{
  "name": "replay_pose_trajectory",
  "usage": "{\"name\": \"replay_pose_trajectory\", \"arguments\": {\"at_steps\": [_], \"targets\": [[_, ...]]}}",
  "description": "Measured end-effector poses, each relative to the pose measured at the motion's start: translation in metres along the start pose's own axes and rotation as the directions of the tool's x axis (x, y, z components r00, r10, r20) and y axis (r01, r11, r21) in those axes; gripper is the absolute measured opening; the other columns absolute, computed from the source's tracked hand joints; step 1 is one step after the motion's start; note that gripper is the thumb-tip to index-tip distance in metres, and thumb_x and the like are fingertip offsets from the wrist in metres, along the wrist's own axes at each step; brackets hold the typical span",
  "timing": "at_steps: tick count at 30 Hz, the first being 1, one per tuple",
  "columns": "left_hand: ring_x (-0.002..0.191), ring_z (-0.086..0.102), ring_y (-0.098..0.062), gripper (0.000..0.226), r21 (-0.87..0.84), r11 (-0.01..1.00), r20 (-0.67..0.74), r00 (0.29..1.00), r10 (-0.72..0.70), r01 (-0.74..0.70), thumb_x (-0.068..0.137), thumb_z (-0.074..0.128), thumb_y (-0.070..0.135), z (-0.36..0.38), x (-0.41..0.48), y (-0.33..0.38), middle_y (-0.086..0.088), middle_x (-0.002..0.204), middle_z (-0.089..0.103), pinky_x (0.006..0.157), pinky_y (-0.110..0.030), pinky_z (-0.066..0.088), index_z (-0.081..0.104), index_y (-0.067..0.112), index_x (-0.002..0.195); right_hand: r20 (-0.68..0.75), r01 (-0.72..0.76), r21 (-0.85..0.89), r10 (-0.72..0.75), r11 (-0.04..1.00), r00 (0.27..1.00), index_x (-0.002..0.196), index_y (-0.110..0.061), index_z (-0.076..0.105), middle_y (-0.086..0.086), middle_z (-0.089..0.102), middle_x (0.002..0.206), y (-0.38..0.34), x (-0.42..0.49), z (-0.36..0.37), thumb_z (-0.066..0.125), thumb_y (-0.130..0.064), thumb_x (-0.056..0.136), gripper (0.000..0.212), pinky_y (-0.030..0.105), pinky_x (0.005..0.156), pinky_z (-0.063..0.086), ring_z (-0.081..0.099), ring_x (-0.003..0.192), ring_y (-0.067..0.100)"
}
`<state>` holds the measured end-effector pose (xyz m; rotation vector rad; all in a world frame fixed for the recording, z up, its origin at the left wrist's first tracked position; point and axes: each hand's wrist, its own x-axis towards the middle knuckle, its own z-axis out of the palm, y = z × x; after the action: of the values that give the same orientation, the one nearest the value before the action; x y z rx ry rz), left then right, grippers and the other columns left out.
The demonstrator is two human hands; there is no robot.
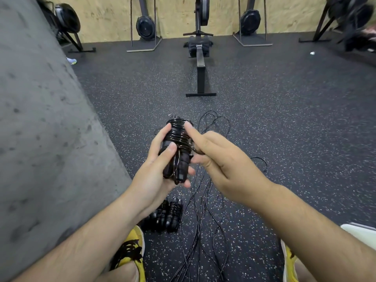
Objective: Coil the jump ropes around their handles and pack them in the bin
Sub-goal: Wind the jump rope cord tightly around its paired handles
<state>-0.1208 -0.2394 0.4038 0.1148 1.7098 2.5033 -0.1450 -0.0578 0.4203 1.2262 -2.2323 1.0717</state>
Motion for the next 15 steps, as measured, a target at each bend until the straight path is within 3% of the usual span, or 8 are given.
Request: {"name": "replay_pose_trajectory", "arguments": {"at_steps": [2, 4, 8, 12, 15], "targets": [[0.078, 0.062, -0.034, 0.042, -0.034, 0.999, -0.003, 1.000, -0.004, 0.004, 0.104, 0.046, 0.027, -0.0018, 0.0009, 0.0018, -0.017, 0.107, 0.070, 0.059, -0.036, 0.051, 0.049, 0.053, 0.137, 0.066, -0.036, 0.006, 0.036, 0.999, 0.997, 0.158, -0.012, 0.020, -0.010, 0.041, 0.106, 0.0006, -0.0019, -0.0020, 0.038, -0.027, 0.105, 0.058, 0.014, 0.094, 0.036, 0.043, 0.097, 0.007], [0.077, 0.062, -0.032, 0.042, -0.042, 0.999, -0.002, 1.000, -0.001, 0.001, 0.105, 0.045, 0.026, -0.0026, 0.0018, 0.0018, -0.016, 0.106, 0.070, 0.059, -0.036, 0.050, 0.049, 0.051, 0.138, 0.082, -0.052, -0.016, 0.054, 0.998, 0.995, 0.158, -0.017, 0.025, -0.016, 0.039, 0.101, 0.0015, -0.0039, -0.0025, 0.036, -0.034, 0.105, 0.056, 0.014, 0.089, 0.039, 0.042, 0.093, 0.002], [0.075, 0.066, -0.024, 0.042, -0.053, 0.999, -0.003, 1.000, 0.011, -0.011, 0.102, 0.048, 0.026, -0.0009, 0.0022, 0.0020, -0.011, 0.116, 0.070, 0.058, -0.037, 0.051, 0.051, 0.049, 0.138, 0.132, -0.097, -0.204, 0.125, 0.974, 0.983, 0.153, -0.032, 0.037, -0.021, 0.035, 0.093, 0.0010, -0.0041, -0.0021, 0.027, -0.055, 0.102, 0.057, 0.033, 0.068, 0.050, 0.045, 0.075, 0.002], [0.078, 0.066, -0.029, 0.043, -0.066, 0.997, -0.051, 0.998, 0.037, -0.041, 0.101, 0.050, 0.027, -0.0053, 0.0051, 0.0082, -0.010, 0.120, 0.068, 0.055, -0.036, 0.051, 0.052, 0.048, 0.138, 0.302, -0.117, -0.292, 0.208, 0.949, 0.930, 0.160, -0.020, 0.012, -0.017, 0.022, 0.098, -0.0043, -0.0027, -0.0029, 0.015, -0.052, 0.101, 0.068, 0.026, 0.074, 0.040, 0.036, 0.081, 0.004], [0.081, 0.067, -0.030, 0.043, -0.060, 0.997, -0.057, 0.997, 0.047, -0.051, 0.100, 0.051, 0.027, -0.0048, 0.0047, 0.0095, -0.013, 0.129, 0.063, 0.054, -0.036, 0.051, 0.051, 0.048, 0.137, 0.293, -0.069, -0.425, 0.209, 0.903, 0.933, 0.159, -0.013, 0.013, -0.009, 0.033, 0.106, -0.0059, -0.0024, -0.0002, 0.013, -0.048, 0.104, 0.066, 0.028, 0.075, 0.044, 0.044, 0.088, 0.011]]}}
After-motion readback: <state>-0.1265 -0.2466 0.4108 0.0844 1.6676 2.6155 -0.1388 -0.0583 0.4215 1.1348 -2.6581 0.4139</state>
